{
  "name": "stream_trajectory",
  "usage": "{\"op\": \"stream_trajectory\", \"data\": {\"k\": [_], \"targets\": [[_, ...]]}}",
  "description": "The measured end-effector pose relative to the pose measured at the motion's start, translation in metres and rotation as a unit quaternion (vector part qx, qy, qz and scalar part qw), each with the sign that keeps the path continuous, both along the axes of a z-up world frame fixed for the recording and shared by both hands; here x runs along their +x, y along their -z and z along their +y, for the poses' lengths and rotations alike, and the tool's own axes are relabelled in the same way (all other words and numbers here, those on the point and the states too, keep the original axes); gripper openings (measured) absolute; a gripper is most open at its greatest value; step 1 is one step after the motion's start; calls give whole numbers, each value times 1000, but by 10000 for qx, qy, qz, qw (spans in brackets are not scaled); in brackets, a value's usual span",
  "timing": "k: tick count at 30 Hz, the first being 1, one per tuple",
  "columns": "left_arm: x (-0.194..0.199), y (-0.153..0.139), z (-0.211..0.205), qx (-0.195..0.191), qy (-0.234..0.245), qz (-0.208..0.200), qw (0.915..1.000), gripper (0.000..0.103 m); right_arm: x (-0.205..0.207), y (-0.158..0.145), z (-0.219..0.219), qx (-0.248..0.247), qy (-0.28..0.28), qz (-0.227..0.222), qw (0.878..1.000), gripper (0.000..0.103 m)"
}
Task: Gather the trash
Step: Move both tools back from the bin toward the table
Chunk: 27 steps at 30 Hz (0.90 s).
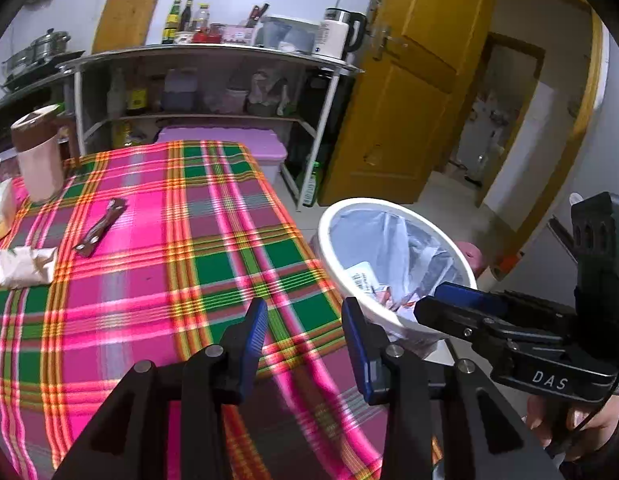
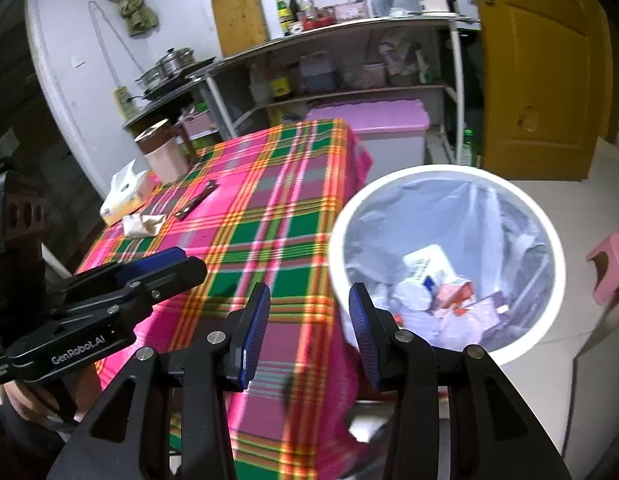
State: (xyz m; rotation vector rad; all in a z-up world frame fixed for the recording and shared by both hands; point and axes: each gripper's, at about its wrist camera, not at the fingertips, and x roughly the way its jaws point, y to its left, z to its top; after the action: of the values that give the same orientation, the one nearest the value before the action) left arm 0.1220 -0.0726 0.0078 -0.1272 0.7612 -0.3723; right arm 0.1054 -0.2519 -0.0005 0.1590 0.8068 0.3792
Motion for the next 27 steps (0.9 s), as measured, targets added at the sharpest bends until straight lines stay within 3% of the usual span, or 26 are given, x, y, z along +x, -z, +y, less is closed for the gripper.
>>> {"op": "stream_trajectory", "data": {"k": [11,13,14,22,27], "targets": [[-8,8,52,14,-669,58,9977,38,4,0,29,176,-330,-43,9993,43],[-9,8,61,17,-783,54,9969,38,6,-1,35,188,-403,-44,9990,47],[-9,9,69,22,-878,56,9961,38,7,-2,40,188,-462,-46,9987,51],[-4,11,118,63,-1538,70,9881,39,18,-7,80,41,-878,-107,9961,51],[4,14,150,1,-1991,85,9799,52,27,-8,102,-75,-1071,-160,9941,51]]}}
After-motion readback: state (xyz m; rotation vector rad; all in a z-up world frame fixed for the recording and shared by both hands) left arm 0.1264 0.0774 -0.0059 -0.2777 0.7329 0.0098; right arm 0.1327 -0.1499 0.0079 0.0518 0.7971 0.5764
